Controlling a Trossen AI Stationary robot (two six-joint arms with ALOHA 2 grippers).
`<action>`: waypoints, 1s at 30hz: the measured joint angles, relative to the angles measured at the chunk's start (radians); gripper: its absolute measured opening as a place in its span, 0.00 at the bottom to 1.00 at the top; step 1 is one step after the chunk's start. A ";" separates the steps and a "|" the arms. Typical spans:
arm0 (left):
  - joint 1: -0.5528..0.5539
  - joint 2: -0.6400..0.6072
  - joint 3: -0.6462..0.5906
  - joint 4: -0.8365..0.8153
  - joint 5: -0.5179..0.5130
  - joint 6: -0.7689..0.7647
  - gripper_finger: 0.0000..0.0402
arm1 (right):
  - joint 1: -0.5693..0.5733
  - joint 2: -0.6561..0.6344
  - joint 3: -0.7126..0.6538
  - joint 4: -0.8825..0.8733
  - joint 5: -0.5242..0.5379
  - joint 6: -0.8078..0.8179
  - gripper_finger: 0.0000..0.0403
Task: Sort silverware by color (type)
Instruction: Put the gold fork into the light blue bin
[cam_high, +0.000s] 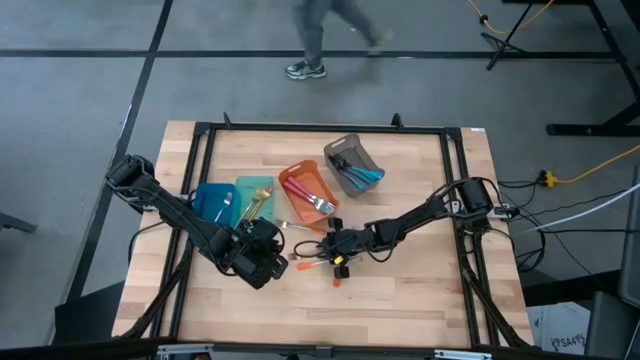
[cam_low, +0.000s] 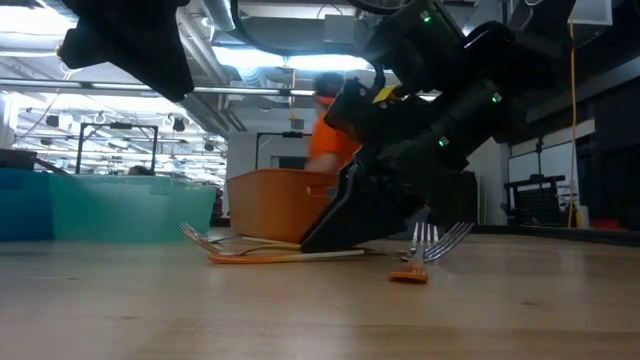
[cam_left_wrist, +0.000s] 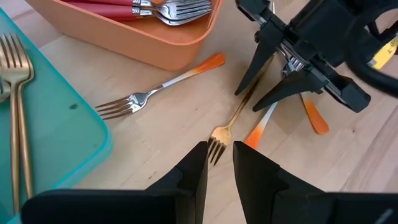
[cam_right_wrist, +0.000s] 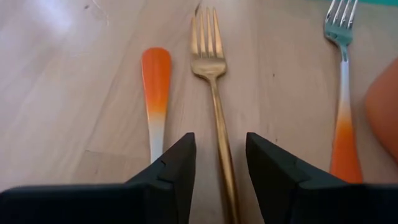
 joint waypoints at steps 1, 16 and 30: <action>0.000 0.000 0.000 0.000 0.000 0.000 0.17 | 0.000 0.000 0.000 -0.001 0.000 0.000 0.33; 0.000 0.000 0.000 0.003 -0.001 0.000 0.17 | -0.012 0.000 0.001 -0.003 -0.020 0.024 0.01; -0.009 0.000 0.000 0.013 -0.029 0.003 0.17 | -0.014 0.001 0.002 0.001 -0.025 0.030 0.01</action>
